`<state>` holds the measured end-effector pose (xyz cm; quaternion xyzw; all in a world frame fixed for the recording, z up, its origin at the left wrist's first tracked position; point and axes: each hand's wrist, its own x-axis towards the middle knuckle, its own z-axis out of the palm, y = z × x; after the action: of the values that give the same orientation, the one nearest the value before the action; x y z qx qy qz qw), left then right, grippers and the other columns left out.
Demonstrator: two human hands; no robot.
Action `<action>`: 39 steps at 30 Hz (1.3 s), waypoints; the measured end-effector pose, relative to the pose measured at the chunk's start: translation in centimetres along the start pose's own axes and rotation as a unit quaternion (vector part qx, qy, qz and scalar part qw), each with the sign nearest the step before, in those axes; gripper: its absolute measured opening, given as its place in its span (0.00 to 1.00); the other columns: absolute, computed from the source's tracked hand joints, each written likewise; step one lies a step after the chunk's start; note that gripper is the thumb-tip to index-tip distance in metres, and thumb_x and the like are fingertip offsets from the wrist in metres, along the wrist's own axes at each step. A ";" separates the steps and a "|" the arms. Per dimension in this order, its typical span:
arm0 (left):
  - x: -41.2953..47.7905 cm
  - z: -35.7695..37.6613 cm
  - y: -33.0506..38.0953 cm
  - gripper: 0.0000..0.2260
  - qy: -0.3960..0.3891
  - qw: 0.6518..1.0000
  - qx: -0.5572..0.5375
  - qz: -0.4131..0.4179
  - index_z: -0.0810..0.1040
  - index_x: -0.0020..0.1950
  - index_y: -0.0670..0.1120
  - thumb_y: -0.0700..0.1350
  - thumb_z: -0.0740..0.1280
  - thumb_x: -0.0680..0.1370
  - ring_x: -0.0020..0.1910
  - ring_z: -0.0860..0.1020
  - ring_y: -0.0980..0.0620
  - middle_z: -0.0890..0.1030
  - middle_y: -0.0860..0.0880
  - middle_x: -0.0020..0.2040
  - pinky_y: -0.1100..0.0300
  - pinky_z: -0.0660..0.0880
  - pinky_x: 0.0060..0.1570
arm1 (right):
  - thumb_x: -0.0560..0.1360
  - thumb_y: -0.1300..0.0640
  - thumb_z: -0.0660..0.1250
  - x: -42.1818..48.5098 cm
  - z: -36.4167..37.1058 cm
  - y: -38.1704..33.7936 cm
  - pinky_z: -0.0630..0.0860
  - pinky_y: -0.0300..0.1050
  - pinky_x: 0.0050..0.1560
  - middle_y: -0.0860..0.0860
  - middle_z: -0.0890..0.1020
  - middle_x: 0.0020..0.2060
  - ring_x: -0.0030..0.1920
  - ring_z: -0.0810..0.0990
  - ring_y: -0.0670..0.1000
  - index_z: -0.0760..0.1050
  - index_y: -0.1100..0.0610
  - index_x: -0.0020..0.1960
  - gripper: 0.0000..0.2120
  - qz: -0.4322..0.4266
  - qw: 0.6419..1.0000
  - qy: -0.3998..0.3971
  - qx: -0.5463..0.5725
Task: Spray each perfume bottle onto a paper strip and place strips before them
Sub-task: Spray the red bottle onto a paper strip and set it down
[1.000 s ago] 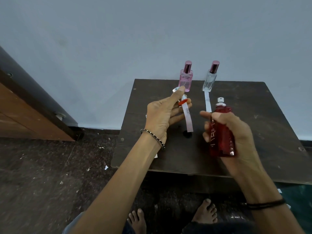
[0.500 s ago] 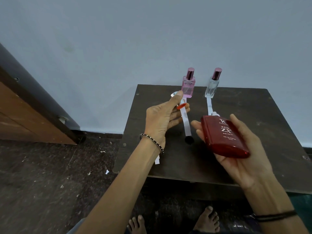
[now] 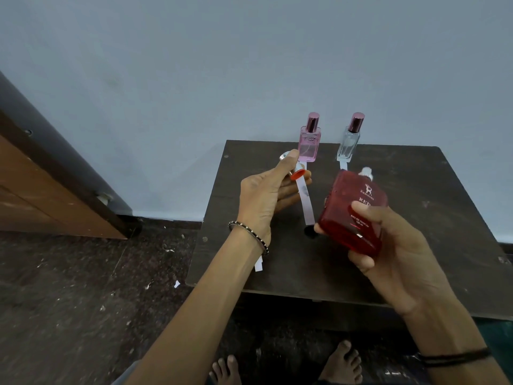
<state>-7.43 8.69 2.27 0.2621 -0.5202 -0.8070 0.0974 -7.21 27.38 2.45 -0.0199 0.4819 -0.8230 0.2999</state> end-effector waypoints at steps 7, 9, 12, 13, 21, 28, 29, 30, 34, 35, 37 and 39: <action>-0.2 -0.2 0.0 0.18 -0.002 1.000 -0.020 0.010 0.84 0.53 0.39 0.54 0.74 0.74 0.44 0.87 0.48 0.88 0.43 0.44 0.60 0.83 0.37 | 0.63 0.46 0.82 0.4 0.2 0.7 0.70 0.35 0.23 0.52 0.87 0.47 0.36 0.82 0.46 0.81 0.49 0.58 0.26 -0.066 0.975 0.045 -0.209; -0.3 -0.2 0.0 0.17 0.004 1.000 -0.017 0.012 0.84 0.51 0.41 0.54 0.74 0.74 0.42 0.87 0.49 0.88 0.44 0.43 0.61 0.82 0.35 | 0.60 0.45 0.82 0.4 0.2 0.9 0.70 0.35 0.23 0.51 0.87 0.46 0.34 0.81 0.47 0.80 0.50 0.57 0.27 -0.067 0.967 0.054 -0.238; -0.2 -0.4 0.0 0.15 0.015 1.000 -0.004 0.009 0.85 0.48 0.43 0.55 0.74 0.74 0.40 0.87 0.51 0.88 0.46 0.42 0.62 0.81 0.34 | 0.62 0.43 0.81 0.2 0.3 0.9 0.72 0.36 0.24 0.51 0.87 0.48 0.36 0.81 0.52 0.81 0.46 0.56 0.25 -0.068 0.961 0.030 -0.267; -0.2 -0.4 0.0 0.15 0.013 1.000 0.000 0.009 0.85 0.48 0.43 0.55 0.73 0.74 0.40 0.87 0.51 0.88 0.46 0.42 0.62 0.81 0.35 | 0.62 0.42 0.81 0.2 0.3 0.9 0.72 0.36 0.25 0.51 0.87 0.48 0.36 0.80 0.54 0.81 0.45 0.55 0.24 -0.067 0.959 0.026 -0.273; -0.4 -0.1 -0.2 0.14 -0.045 0.996 0.060 0.037 0.88 0.43 0.45 0.55 0.73 0.74 0.42 0.87 0.53 0.88 0.46 0.43 0.66 0.80 0.38 | 0.64 0.39 0.79 0.7 0.2 1.4 0.73 0.36 0.28 0.51 0.86 0.46 0.32 0.78 0.50 0.80 0.45 0.60 0.27 -0.088 0.957 0.025 -0.276; -0.4 -0.1 -0.1 0.13 -0.042 0.996 0.061 0.058 0.88 0.36 0.47 0.54 0.74 0.74 0.37 0.86 0.55 0.88 0.48 0.38 0.63 0.80 0.36 | 0.68 0.44 0.78 0.8 -0.1 1.5 0.78 0.35 0.35 0.46 0.87 0.52 0.43 0.86 0.48 0.82 0.47 0.62 0.23 -0.125 0.958 0.056 -0.253; -0.4 -0.1 -0.1 0.13 -0.043 0.995 0.062 0.058 0.88 0.37 0.46 0.55 0.75 0.73 0.38 0.86 0.55 0.88 0.48 0.38 0.62 0.81 0.38 | 0.67 0.44 0.78 0.8 -0.2 1.5 0.78 0.35 0.34 0.46 0.87 0.51 0.42 0.86 0.46 0.82 0.47 0.61 0.23 -0.130 0.957 0.065 -0.251; -0.3 -0.1 -0.2 0.13 -0.044 0.995 0.063 0.057 0.88 0.38 0.46 0.55 0.75 0.73 0.39 0.86 0.54 0.88 0.48 0.39 0.60 0.81 0.40 | 0.67 0.44 0.78 0.8 -0.2 1.6 0.78 0.34 0.34 0.46 0.87 0.50 0.41 0.86 0.45 0.82 0.47 0.61 0.23 -0.133 0.958 0.072 -0.245; -0.2 0.0 -0.5 0.17 -0.044 0.996 0.061 0.046 0.88 0.42 0.43 0.58 0.75 0.70 0.44 0.84 0.50 0.87 0.44 0.45 0.46 0.82 0.52 | 0.64 0.43 0.78 0.9 -0.4 1.6 0.78 0.33 0.36 0.42 0.87 0.49 0.45 0.85 0.43 0.83 0.45 0.59 0.24 -0.135 0.961 0.084 -0.226; -0.2 0.1 -0.6 0.17 -0.044 0.996 0.063 0.048 0.88 0.42 0.44 0.58 0.75 0.70 0.43 0.84 0.50 0.87 0.44 0.44 0.46 0.81 0.53 | 0.64 0.43 0.78 0.9 -0.5 1.6 0.78 0.33 0.36 0.43 0.87 0.49 0.45 0.85 0.43 0.83 0.45 0.58 0.23 -0.135 0.962 0.085 -0.222; -0.4 0.3 -0.7 0.16 -0.049 0.995 0.071 0.058 0.88 0.42 0.45 0.58 0.75 0.71 0.41 0.84 0.51 0.87 0.46 0.41 0.51 0.82 0.50 | 0.65 0.45 0.78 0.9 -0.5 1.7 0.77 0.33 0.35 0.44 0.87 0.49 0.45 0.85 0.44 0.83 0.46 0.58 0.22 -0.136 0.964 0.089 -0.212; -0.5 0.5 -0.9 0.15 -0.052 0.993 0.086 0.065 0.88 0.42 0.46 0.57 0.74 0.73 0.39 0.85 0.52 0.87 0.47 0.39 0.53 0.82 0.48 | 0.65 0.45 0.78 1.0 -0.6 1.8 0.77 0.33 0.35 0.45 0.87 0.49 0.45 0.86 0.44 0.83 0.47 0.58 0.22 -0.135 0.965 0.097 -0.202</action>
<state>-7.19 9.72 1.75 0.1930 -0.6077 -0.7638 0.1002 -7.35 26.68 0.41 -0.0651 0.6581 -0.7393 0.1272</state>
